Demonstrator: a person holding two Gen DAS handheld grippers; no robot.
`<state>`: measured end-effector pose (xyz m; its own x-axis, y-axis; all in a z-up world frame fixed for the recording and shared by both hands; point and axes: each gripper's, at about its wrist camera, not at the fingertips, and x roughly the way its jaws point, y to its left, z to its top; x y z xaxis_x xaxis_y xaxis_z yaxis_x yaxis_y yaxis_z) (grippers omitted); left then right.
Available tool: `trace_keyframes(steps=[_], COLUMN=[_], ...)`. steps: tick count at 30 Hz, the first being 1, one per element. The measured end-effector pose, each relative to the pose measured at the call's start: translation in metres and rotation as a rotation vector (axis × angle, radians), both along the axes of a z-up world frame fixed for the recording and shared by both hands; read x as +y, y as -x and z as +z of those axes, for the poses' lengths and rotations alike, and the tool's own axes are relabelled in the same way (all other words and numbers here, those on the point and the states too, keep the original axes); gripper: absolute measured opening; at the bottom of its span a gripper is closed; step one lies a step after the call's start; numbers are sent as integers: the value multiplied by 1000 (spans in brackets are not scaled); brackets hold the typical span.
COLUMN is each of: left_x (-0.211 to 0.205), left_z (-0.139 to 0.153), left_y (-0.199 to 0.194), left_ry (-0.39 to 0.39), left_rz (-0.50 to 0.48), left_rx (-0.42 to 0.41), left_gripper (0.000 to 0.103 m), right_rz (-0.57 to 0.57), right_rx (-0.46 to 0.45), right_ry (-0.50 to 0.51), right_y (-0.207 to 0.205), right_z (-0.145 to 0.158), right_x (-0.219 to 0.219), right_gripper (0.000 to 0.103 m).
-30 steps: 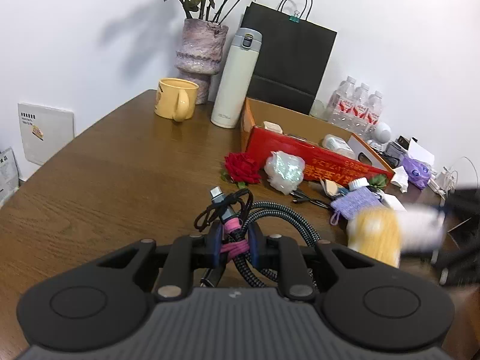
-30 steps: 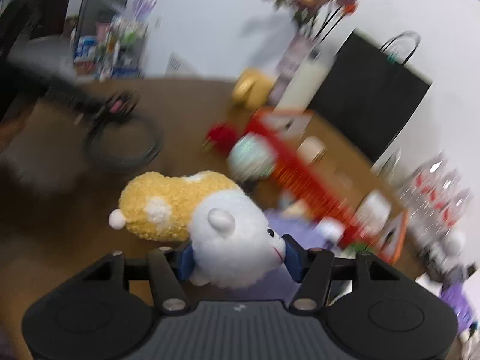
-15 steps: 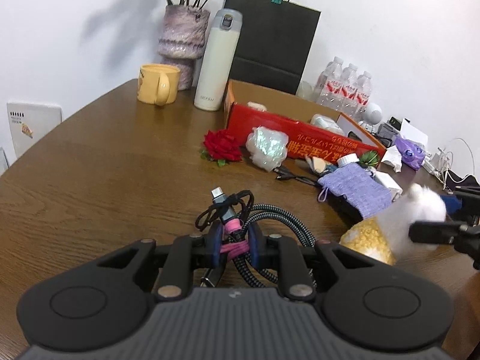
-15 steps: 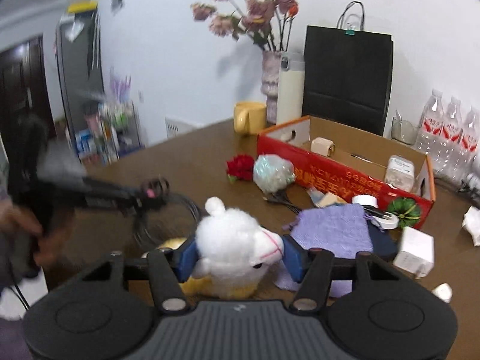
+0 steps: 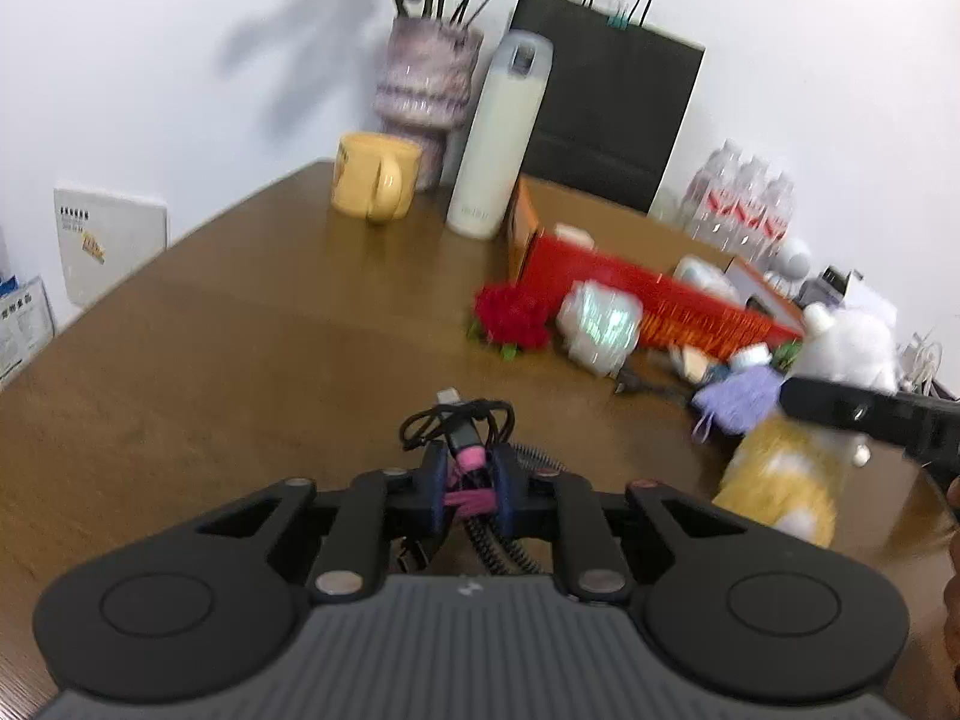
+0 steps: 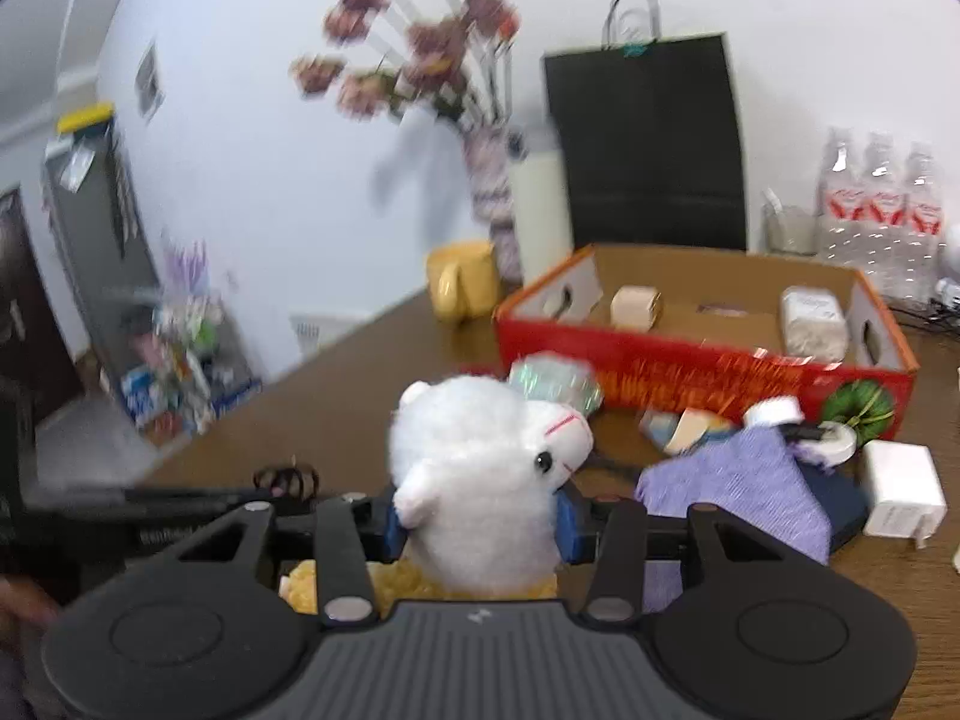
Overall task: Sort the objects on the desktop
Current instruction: 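Lower the cable into the cardboard box with the left tool while the right tool drops the plush there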
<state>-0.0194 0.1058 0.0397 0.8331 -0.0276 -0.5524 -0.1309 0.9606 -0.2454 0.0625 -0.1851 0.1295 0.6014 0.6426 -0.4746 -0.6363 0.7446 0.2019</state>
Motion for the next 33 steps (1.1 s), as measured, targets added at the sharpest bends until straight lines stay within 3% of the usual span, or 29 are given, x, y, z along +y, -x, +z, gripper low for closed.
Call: trace_keyframes(steps=[4,7,13,17,22,28,33], left_x=[-4,-12,-43,-66,-80,-82,-78], left_z=[28,49,103,119,97,35,3], left_y=[-8,-33,-118,-184,-252,-318,-332], left_ry=[27,53,21,-32,-23,-74,-228], left_rz=[-35,-96,-209,-193,-197,-164,-125], left_rx=[-70,-100,-154,-157,-84,122,203], left_gripper=[13,13,13,13,13,13,11], right_rz=[-170,-296,-427,-488,-498,-547,-541], right_rx=[-16,-34,-40,-18,68,184,344], right_ry=[-58,-23,39,33,49,166,292], right_y=[-11,-34,-97,-152,-211,-269,-303], right_z=[37,57,85,102,94,53,3], right_x=[-27,-43,-59,-57,-41,-17,-8], right_gripper=[44,44,45,45,45,45,45])
